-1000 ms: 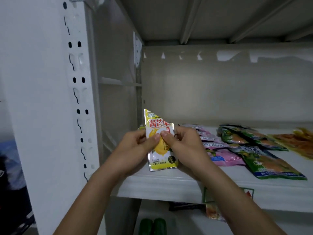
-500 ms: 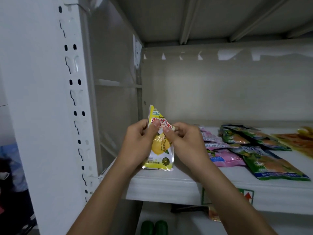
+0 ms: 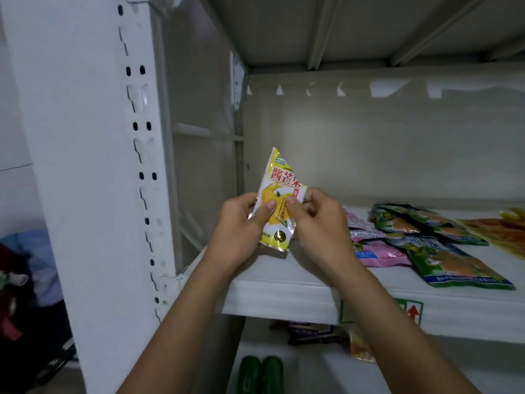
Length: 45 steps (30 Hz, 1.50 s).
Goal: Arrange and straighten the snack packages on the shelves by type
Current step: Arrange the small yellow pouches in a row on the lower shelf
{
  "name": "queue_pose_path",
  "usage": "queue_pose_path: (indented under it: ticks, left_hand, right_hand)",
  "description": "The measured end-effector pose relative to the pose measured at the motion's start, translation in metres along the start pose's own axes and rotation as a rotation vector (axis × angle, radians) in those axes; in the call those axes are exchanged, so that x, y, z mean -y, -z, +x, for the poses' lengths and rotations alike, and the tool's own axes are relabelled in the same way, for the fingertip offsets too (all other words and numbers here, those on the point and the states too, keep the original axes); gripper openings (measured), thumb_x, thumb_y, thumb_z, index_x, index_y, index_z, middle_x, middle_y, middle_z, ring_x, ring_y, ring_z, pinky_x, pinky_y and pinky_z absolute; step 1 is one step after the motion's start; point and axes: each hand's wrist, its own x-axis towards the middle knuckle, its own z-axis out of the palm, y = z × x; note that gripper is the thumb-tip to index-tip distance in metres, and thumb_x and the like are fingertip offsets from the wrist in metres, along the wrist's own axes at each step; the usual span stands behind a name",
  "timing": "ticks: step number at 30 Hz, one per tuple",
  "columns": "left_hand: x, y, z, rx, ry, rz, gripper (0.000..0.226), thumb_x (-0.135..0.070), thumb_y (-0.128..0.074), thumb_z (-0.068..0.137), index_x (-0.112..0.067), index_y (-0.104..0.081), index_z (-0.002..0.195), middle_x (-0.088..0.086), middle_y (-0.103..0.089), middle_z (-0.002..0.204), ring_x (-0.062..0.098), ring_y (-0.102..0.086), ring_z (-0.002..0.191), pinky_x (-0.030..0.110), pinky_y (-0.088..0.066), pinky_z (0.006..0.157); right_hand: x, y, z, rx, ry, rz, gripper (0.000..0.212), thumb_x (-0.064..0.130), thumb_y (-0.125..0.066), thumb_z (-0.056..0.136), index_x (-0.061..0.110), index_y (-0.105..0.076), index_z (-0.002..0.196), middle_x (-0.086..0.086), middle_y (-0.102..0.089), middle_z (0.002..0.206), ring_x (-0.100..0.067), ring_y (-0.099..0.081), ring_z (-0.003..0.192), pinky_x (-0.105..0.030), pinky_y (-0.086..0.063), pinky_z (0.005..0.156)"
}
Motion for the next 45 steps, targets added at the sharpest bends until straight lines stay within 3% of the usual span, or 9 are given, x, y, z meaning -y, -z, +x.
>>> queue_pose_path:
  ticks: [10,19,25,29,32,34,37,42,45]
  left_hand:
    - [-0.007,0.008,-0.024,-0.095,-0.041,0.046,0.015,-0.023,-0.066,0.103,-0.009,-0.072,0.1,0.002,-0.08,0.093,0.02,-0.077,0.088,0.047,-0.064,0.079]
    - [-0.012,0.015,-0.041,-0.189,-0.061,0.096,0.02,-0.027,-0.066,0.102,-0.009,-0.069,0.096,0.006,-0.076,0.088,0.023,-0.074,0.083,0.049,-0.061,0.074]
    - [-0.046,0.063,-0.099,-0.272,-0.146,0.057,0.016,-0.023,-0.067,0.102,-0.007,-0.069,0.098,0.016,-0.072,0.086,0.037,-0.07,0.08,0.051,-0.06,0.071]
    - [-0.059,0.138,-0.134,-0.443,-0.184,0.1,0.02,-0.016,-0.066,0.103,-0.008,-0.063,0.085,-0.011,-0.057,0.06,0.004,-0.052,0.059,0.038,-0.055,0.058]
    - [-0.041,0.182,-0.166,-0.585,-0.155,0.23,0.025,-0.02,-0.065,0.104,-0.007,-0.06,0.083,-0.004,-0.051,0.061,0.009,-0.045,0.06,0.039,-0.048,0.056]
    - [-0.011,0.202,-0.2,-0.637,-0.077,0.297,0.029,-0.02,-0.065,0.104,-0.006,-0.058,0.08,0.007,-0.05,0.063,0.012,-0.045,0.06,0.034,-0.041,0.054]
    - [0.05,0.22,-0.267,-0.71,0.127,0.279,0.034,-0.016,-0.066,0.102,-0.015,-0.055,0.07,-0.01,-0.045,0.056,0.005,-0.04,0.054,0.023,-0.037,0.051]
    - [0.181,0.233,-0.378,-0.657,0.595,0.41,0.046,-0.038,-0.067,0.1,-0.033,-0.052,0.057,-0.007,-0.04,0.05,0.011,-0.039,0.05,0.036,-0.037,0.05]
    - [0.228,0.227,-0.436,-0.555,0.799,0.454,0.047,-0.029,-0.07,0.099,-0.037,-0.054,0.056,-0.009,-0.041,0.047,0.008,-0.038,0.048,0.034,-0.033,0.055]
  right_hand:
    - [0.014,0.001,-0.016,0.075,0.102,-0.072,0.017,0.031,-0.063,0.104,0.015,-0.066,0.105,-0.004,-0.078,0.084,-0.016,-0.077,0.078,-0.051,-0.063,0.072]
    - [0.017,-0.006,-0.017,0.136,0.215,-0.193,0.014,0.029,-0.063,0.104,0.016,-0.063,0.1,0.005,-0.077,0.088,0.004,-0.071,0.07,-0.023,-0.057,0.059]
    - [0.06,-0.025,-0.053,0.134,0.458,-0.105,0.025,0.028,-0.069,0.1,0.008,-0.06,0.088,-0.002,-0.067,0.064,-0.029,-0.065,0.06,-0.045,-0.053,0.057]
    - [0.108,-0.09,-0.079,0.344,0.492,0.038,0.024,0.028,-0.067,0.102,0.008,-0.06,0.092,0.002,-0.064,0.059,-0.019,-0.06,0.055,-0.036,-0.053,0.059]
    - [0.107,-0.149,-0.118,0.409,0.467,0.156,0.022,0.026,-0.064,0.104,0.01,-0.057,0.09,0.007,-0.053,0.054,-0.013,-0.05,0.048,-0.029,-0.043,0.049]
    - [0.081,-0.184,-0.154,0.528,0.375,0.227,0.024,0.027,-0.064,0.104,0.009,-0.056,0.09,-0.005,-0.055,0.057,-0.028,-0.054,0.049,-0.045,-0.05,0.049]
    - [0.021,-0.235,-0.212,0.776,0.14,0.241,0.034,0.025,-0.065,0.103,0.011,-0.045,0.08,-0.022,-0.053,0.06,-0.048,-0.055,0.055,-0.058,-0.049,0.05]
    - [-0.105,-0.288,-0.32,1.042,-0.2,0.083,0.043,0.032,-0.065,0.1,-0.002,-0.048,0.08,-0.028,-0.057,0.063,-0.028,-0.063,0.047,-0.053,-0.057,0.053]
    - [-0.167,-0.292,-0.38,1.119,-0.374,-0.007,0.045,0.036,-0.067,0.097,-0.003,-0.051,0.082,-0.032,-0.057,0.068,-0.041,-0.065,0.055,-0.057,-0.056,0.055]
